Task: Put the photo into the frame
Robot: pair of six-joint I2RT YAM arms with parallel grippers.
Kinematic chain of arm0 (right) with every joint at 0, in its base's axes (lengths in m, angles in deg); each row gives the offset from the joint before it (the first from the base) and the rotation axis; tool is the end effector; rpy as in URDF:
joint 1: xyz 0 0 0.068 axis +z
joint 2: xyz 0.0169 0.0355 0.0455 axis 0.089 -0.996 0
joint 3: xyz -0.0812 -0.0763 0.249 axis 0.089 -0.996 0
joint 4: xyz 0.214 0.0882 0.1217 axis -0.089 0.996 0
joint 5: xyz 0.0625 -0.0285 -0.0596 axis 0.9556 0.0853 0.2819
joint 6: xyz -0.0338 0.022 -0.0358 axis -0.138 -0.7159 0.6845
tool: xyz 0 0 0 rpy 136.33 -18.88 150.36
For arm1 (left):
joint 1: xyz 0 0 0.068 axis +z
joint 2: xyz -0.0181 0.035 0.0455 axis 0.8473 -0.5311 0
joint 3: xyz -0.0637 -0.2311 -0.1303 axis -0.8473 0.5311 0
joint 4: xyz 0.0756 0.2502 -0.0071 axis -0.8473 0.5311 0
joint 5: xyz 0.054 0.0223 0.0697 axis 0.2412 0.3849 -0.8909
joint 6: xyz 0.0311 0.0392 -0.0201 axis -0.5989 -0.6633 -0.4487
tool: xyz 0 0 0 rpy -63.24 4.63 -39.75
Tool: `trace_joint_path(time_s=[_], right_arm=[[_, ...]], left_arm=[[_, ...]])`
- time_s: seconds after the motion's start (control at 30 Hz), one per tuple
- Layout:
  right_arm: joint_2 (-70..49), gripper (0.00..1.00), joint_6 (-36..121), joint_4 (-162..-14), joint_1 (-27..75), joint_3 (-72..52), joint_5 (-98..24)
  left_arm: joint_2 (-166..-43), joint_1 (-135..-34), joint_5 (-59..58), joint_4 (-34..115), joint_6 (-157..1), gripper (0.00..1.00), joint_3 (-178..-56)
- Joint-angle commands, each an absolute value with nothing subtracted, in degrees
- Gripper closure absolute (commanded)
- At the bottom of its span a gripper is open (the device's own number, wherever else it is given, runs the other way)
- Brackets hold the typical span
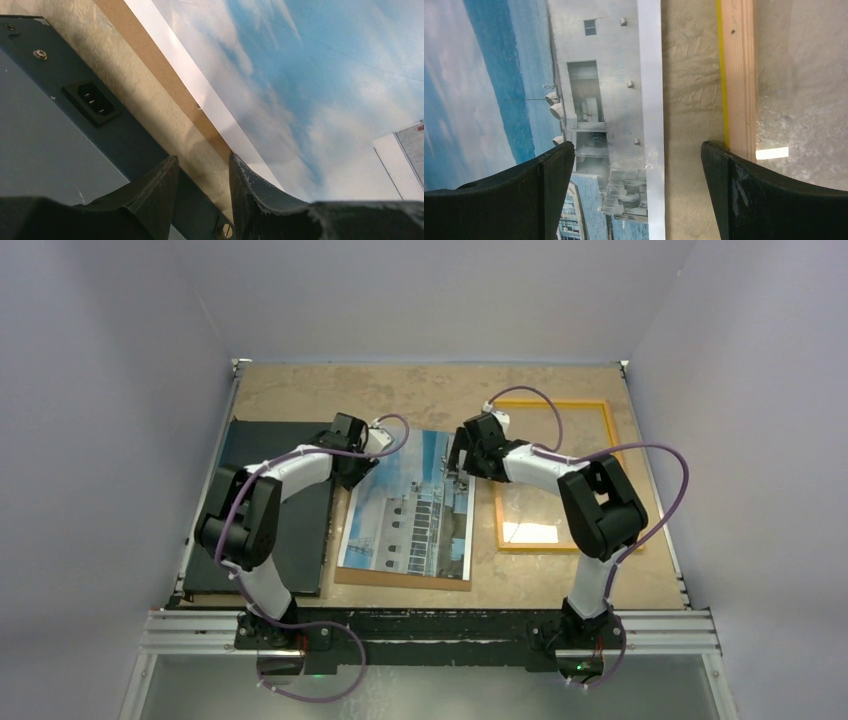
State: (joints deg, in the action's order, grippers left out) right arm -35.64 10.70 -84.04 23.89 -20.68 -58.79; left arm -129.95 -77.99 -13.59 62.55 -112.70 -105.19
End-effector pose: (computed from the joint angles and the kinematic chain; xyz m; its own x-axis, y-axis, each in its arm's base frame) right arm 0.3482 0.1828 0.1726 -0.6907 0.3054 -0.6555 0.1399 0.9457 0.2932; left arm 0.3278 -0.1166 0.1660 -0.6284 0.6503 -0.4269 0.6028 0.7539 0.2612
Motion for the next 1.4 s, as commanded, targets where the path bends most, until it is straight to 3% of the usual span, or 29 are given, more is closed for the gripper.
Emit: trace_joint_path(time_s=[0.0, 0.4, 0.9, 1.37], right_arm=[[-36.79, 0.01, 11.31, -86.34, 24.16, -19.42, -58.11], [-35.80, 0.03, 10.08, -92.36, 24.16, -20.19, -50.72], [-31.84, 0.04, 12.86, -92.70, 25.22, -20.40, -54.43], [-34.42, 0.06, 10.25, -94.75, 25.14, -22.77, -46.19]], left_arm=[[-132.31, -78.47, -12.24, 59.36, -110.89, 0.60, -106.04], [-135.28, -79.00, -9.19, 58.15, -109.24, 0.65, -104.65], [-135.52, -79.73, -7.70, 57.41, -108.69, 0.67, -102.90], [-134.86, -79.66, -7.61, 57.12, -108.89, 0.68, -102.21]])
